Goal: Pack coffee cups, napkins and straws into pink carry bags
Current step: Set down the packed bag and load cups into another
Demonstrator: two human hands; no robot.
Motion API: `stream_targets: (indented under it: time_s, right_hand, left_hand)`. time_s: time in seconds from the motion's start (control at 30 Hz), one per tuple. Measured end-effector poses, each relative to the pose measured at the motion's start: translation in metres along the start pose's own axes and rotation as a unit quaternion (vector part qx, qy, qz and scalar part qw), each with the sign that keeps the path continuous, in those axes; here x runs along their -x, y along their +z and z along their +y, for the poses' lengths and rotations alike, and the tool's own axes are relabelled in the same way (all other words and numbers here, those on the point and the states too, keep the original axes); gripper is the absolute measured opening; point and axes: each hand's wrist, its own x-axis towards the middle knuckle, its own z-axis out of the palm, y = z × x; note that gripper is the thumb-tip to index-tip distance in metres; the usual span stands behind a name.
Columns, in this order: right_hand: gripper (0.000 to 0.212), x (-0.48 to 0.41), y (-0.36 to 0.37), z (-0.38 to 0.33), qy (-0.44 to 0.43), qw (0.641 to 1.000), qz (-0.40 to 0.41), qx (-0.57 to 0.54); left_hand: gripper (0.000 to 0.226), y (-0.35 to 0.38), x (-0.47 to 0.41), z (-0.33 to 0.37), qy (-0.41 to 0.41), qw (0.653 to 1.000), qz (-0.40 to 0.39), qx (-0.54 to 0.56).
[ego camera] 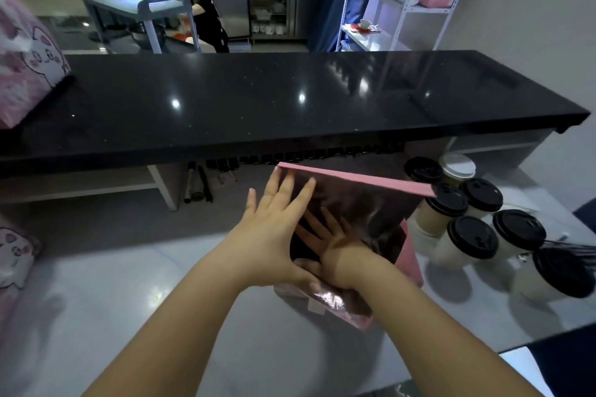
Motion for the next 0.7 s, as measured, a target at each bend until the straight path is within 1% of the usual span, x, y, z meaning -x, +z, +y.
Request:
stream_targets:
  time_s: [0.1, 0.2, 0.27, 0.3, 0.37, 0.43, 0.5, 0.6, 0.7]
  right_hand:
    - [0.066, 0.002, 0.015, -0.002, 0.002, 1.0, 0.011, -0.01]
    - [0.069, 0.001, 0.012, -0.003, 0.017, 0.999, -0.026, 0.005]
    - [0.072, 0.0, -0.003, -0.001, 0.014, 0.998, -0.056, -0.011]
    - [0.073, 0.002, -0.013, 0.001, 0.011, 0.998, -0.054, -0.037]
    - [0.076, 0.011, -0.039, 0.008, 0.018, 0.993, -0.007, -0.117]
    - [0.071, 0.029, -0.063, 0.019, 0.05, 0.978, 0.064, -0.191]
    - [0.058, 0.056, -0.079, 0.032, 0.074, 0.969, 0.148, -0.186]
    - [0.041, 0.098, -0.091, 0.052, 0.09, 0.939, 0.28, -0.18]
    - [0.036, 0.132, -0.09, 0.076, 0.12, 0.909, 0.344, -0.204]
  left_hand:
    - [0.144, 0.003, 0.003, -0.002, -0.01, 1.0, -0.005, 0.003]
    - [0.139, 0.002, 0.003, 0.001, -0.013, 1.0, 0.007, 0.009]
    - [0.125, -0.002, 0.001, 0.005, -0.025, 0.999, 0.025, 0.016]
    - [0.114, -0.006, -0.001, 0.006, -0.032, 0.998, 0.044, 0.016]
    - [0.091, -0.015, -0.006, 0.01, -0.042, 0.995, 0.088, -0.01]
    - [0.069, -0.026, -0.014, 0.016, -0.034, 0.988, 0.136, -0.062]
    - [0.053, -0.036, -0.025, 0.028, -0.016, 0.982, 0.166, -0.088]
    - [0.046, -0.042, -0.047, 0.059, 0.013, 0.982, 0.166, -0.085]
    - [0.042, -0.033, -0.067, 0.099, 0.04, 0.986, 0.145, -0.071]
